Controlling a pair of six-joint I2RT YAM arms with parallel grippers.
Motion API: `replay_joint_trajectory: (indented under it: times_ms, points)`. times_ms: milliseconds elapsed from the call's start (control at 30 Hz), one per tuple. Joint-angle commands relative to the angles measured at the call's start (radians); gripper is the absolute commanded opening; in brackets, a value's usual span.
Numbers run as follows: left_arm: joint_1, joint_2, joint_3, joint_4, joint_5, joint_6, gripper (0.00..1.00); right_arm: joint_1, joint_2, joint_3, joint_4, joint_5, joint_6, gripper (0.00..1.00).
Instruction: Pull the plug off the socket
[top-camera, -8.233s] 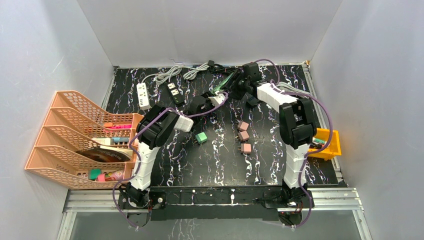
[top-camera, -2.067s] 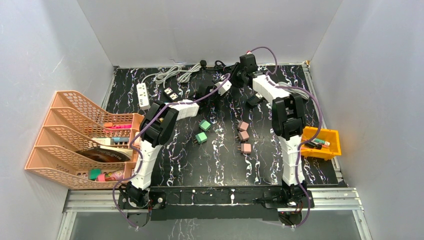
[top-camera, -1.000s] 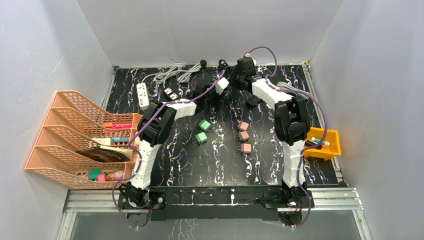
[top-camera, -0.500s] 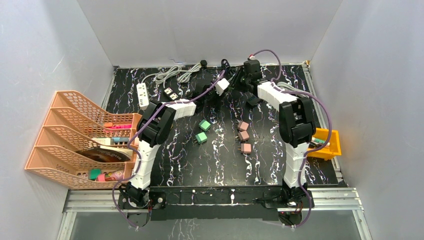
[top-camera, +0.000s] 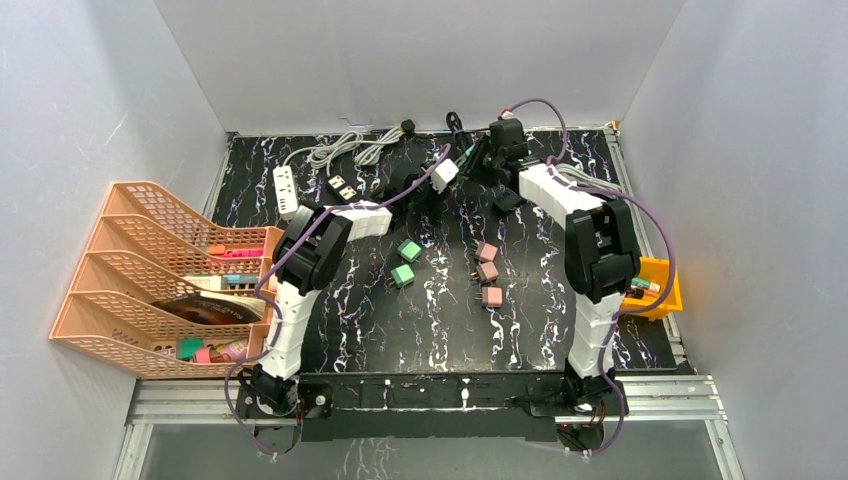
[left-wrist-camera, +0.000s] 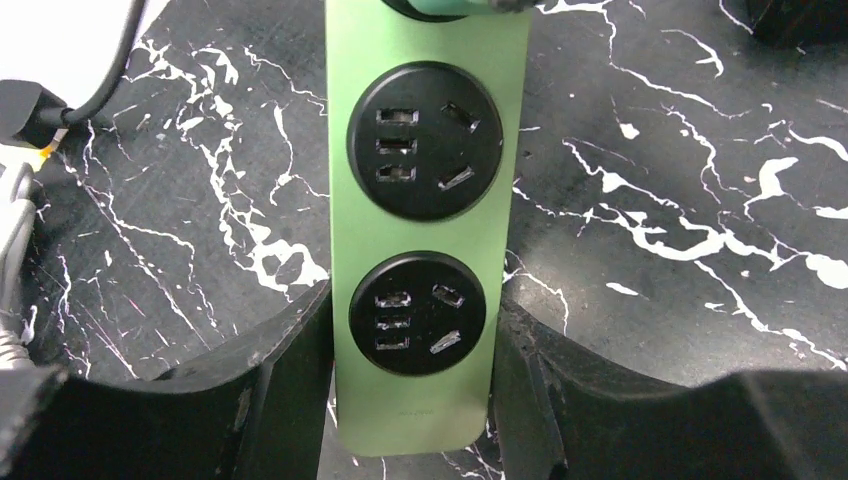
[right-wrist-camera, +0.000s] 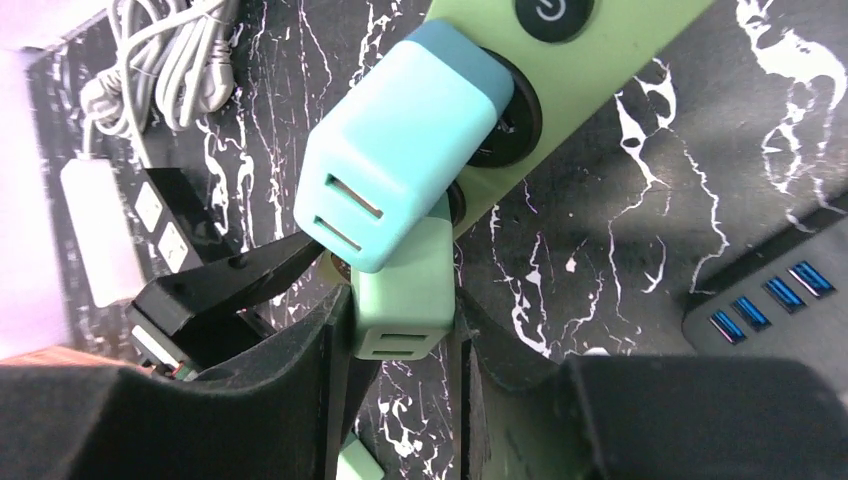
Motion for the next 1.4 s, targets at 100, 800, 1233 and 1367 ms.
replay_joint_trajectory:
  times_ms: [100, 800, 1233, 1367]
  points:
    - [0.145, 0.007, 0.003, -0.084, -0.343, -0.017, 0.0, -0.047, -0.21, -0.012, -0.158, 0.133, -0.167, 0.0]
    - [0.148, -0.01, -0.016, -0.06, -0.275, 0.0, 0.0, -0.074, -0.219, -0.248, 0.041, -0.234, -0.166, 0.0]
    - [0.228, -0.048, -0.032, -0.151, 0.039, -0.011, 0.0, 0.081, -0.132, -0.3, 0.151, -0.302, -0.252, 0.0]
    - [0.232, -0.071, -0.088, -0.093, 0.044, -0.005, 0.0, 0.075, -0.139, -0.256, 0.211, -0.205, -0.238, 0.04]
